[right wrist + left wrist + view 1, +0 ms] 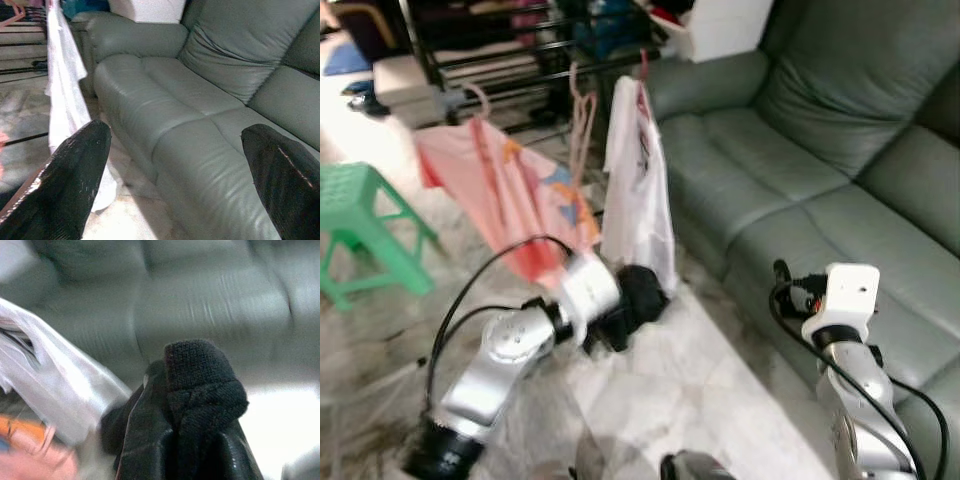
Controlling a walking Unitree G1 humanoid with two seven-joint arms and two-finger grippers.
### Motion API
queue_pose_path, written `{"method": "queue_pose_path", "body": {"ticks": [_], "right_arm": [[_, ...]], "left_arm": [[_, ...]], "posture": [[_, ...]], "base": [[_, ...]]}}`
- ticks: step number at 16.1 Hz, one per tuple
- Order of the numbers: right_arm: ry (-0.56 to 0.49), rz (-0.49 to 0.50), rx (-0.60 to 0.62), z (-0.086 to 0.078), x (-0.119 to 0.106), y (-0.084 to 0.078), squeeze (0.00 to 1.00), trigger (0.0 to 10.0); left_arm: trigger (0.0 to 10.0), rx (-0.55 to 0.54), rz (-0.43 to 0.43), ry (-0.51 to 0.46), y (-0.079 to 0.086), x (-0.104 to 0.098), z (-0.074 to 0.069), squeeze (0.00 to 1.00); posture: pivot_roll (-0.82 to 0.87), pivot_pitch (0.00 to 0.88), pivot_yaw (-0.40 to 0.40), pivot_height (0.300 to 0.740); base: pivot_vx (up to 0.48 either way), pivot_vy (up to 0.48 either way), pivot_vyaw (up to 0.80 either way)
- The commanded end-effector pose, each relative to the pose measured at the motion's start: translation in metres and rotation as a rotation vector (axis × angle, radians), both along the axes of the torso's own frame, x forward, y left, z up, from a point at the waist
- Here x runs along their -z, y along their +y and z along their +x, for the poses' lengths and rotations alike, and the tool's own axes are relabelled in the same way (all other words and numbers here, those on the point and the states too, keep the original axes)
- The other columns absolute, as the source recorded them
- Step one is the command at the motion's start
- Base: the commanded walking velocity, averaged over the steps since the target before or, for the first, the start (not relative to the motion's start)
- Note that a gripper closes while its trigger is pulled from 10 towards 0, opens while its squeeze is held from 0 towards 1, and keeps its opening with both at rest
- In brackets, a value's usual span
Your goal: Hang hanger
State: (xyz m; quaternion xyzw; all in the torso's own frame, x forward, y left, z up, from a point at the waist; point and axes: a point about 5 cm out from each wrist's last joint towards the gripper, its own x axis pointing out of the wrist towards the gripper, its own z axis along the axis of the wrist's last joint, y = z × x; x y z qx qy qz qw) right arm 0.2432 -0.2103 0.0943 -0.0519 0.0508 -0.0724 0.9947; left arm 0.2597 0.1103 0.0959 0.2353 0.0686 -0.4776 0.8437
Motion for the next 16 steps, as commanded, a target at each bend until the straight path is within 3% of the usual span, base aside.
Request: {"method": "queue_pose_path", "body": {"ticks": [1,2,4,6,9,13,16], "right_arm": [[0.0,0.001,-0.013,0.002,0.0,0.002,0.0,10.0],[-0.004,0.001,-0.016,0.004,0.0,0.004,0.0,10.0],[-0.011,0.0,-0.012,0.005,-0.001,0.004,0.0,10.0],[-0.007,0.002,-0.008,0.003,0.0,0.003,0.0,10.0],[-0.007,0.004,-0.012,0.005,0.0,0.005,0.0,10.0],[-0.008,0.001,-0.021,0.007,0.0,0.006,0.0,10.0],[-0.014,-0.012,-0.044,0.01,-0.001,0.009,0.0,10.0]], "left_arm": [[10.0,0.058,0.164,-0.083,0.005,0.001,0.009,0.0],[10.0,-0.122,0.291,-0.266,0.02,-0.008,0.046,0.0],[10.0,-0.211,0.173,-0.343,0.017,-0.032,0.06,0.0],[10.0,-0.213,0.132,-0.342,0.015,-0.033,0.058,0.0],[10.0,-0.273,0.048,-0.265,0.02,-0.011,0.051,0.0],[10.0,-0.382,-0.031,-0.192,0.025,-0.001,0.044,0.0],[10.0,-0.508,-0.149,-0.188,0.026,-0.004,0.045,0.0]], "posture": [[-0.04,0.024,-0.003,0.74],[-0.04,0.018,0.002,0.74],[-0.05,0.017,0.008,0.74],[-0.05,0.018,0.009,0.74],[-0.05,0.019,0.005,0.74],[-0.04,0.017,-0.002,0.74],[-0.05,0.013,-0.001,0.74]], "base": [[0.0,0.0,0.0],[0.0,0.0,0.0],[0.0,0.0,0.0],[0.0,0.0,0.0],[0.0,0.0,0.0],[0.0,0.42,0.0],[0.331,0.344,0.0]]}}
